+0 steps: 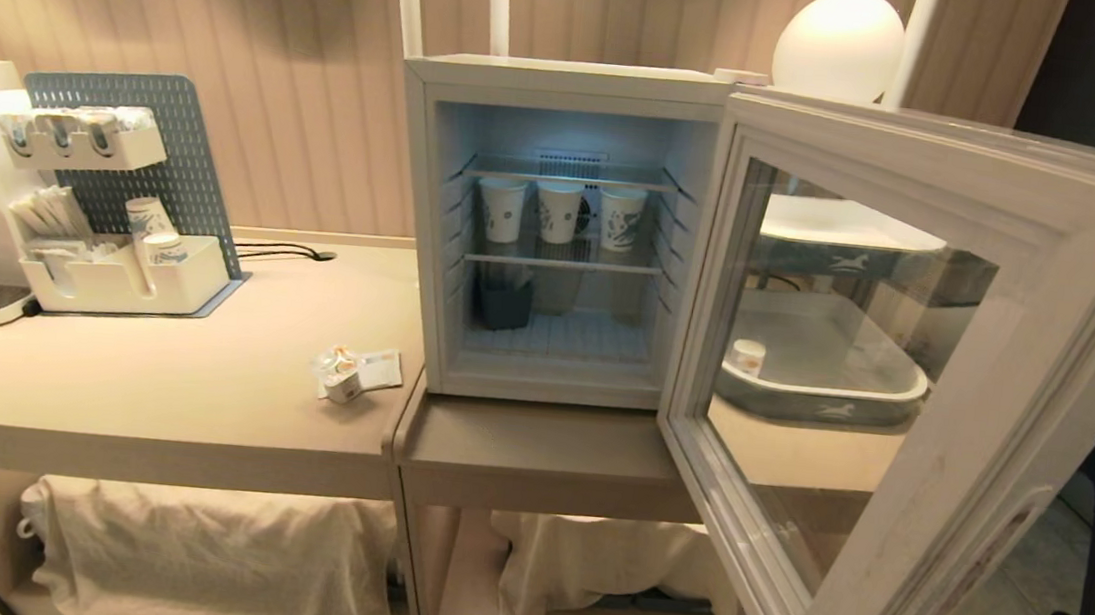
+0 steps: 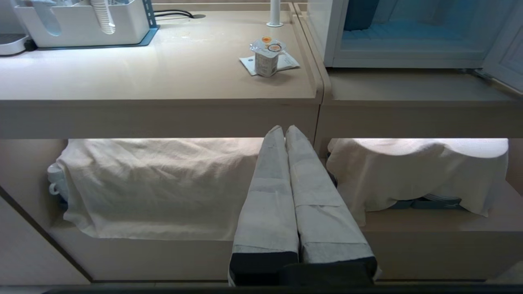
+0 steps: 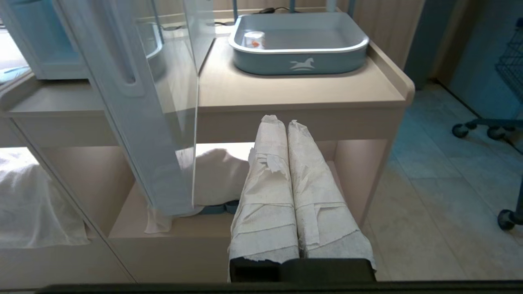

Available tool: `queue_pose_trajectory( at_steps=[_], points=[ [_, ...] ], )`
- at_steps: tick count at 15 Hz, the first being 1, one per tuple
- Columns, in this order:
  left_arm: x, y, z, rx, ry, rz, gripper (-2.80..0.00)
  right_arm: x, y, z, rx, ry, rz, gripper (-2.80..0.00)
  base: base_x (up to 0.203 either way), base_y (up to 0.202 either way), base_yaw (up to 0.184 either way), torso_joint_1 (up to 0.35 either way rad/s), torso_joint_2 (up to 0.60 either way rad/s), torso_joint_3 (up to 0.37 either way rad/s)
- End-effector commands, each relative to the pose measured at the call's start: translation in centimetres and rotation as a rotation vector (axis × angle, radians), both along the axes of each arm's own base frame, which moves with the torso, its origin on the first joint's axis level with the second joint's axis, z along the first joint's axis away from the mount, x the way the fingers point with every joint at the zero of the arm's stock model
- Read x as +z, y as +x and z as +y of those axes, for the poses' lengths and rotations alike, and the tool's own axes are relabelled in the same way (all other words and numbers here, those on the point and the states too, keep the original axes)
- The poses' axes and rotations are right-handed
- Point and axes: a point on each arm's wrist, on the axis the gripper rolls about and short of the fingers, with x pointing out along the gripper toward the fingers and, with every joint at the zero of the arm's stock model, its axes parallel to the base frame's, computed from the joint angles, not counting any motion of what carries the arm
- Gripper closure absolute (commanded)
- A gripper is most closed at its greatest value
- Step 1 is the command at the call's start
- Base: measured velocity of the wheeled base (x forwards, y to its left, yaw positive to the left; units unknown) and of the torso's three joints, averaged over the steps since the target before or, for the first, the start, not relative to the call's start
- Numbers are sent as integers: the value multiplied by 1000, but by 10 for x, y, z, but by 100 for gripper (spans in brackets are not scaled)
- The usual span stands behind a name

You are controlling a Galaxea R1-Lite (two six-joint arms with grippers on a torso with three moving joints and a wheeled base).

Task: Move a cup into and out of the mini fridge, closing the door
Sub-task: Close the freezer door

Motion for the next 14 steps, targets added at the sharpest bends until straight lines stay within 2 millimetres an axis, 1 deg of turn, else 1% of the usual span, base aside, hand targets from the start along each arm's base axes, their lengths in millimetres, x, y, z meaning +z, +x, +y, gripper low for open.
queue_pose_trajectory(
  at_steps=[1, 2, 3, 4, 5, 6, 8, 9, 11, 12, 14],
  points=[
    [0, 0, 0, 1, -1, 1, 0, 1, 0, 0, -4, 0, 39, 0, 0, 0, 0, 0, 0, 0],
    [0, 0, 0, 1, -1, 1, 0, 7, -3, 0, -5, 4, 62, 0, 0, 0, 0, 0, 0, 0],
    [0, 0, 0, 1, -1, 1, 0, 17, -3, 0, -8, 26, 84, 0, 0, 0, 0, 0, 0, 0],
    [0, 0, 0, 1, 0, 1, 0, 31, 0, 0, -14, 79, 112, 0, 0, 0, 0, 0, 0, 0],
    [0, 0, 0, 1, -2, 1, 0, 50, 8, 0, -26, 148, 162, 0, 0, 0, 0, 0, 0, 0],
    [0, 0, 0, 1, -2, 1, 0, 67, 23, 0, -43, 205, 238, 0, 0, 0, 0, 0, 0, 0],
    [0, 0, 0, 1, -2, 1, 0, 93, 64, 0, -81, 306, 359, 0, 0, 0, 0, 0, 0, 0],
    [0, 0, 0, 1, -2, 0, 0, 103, 89, 1, -99, 357, 385, 0, 0, 0, 0, 0, 0, 0],
    [0, 0, 0, 2, -2, 1, 0, 116, 131, -3, -108, 463, 391, 0, 0, 0, 0, 0, 0, 0],
    [0, 0, 0, 1, -2, 1, 0, 121, 145, -10, -88, 534, 382, 0, 0, 0, 0, 0, 0, 0],
    [0, 0, 0, 1, -2, 1, 0, 126, 156, -25, 69, 658, 392, 0, 0, 0, 0, 0, 0, 0]
  ],
)
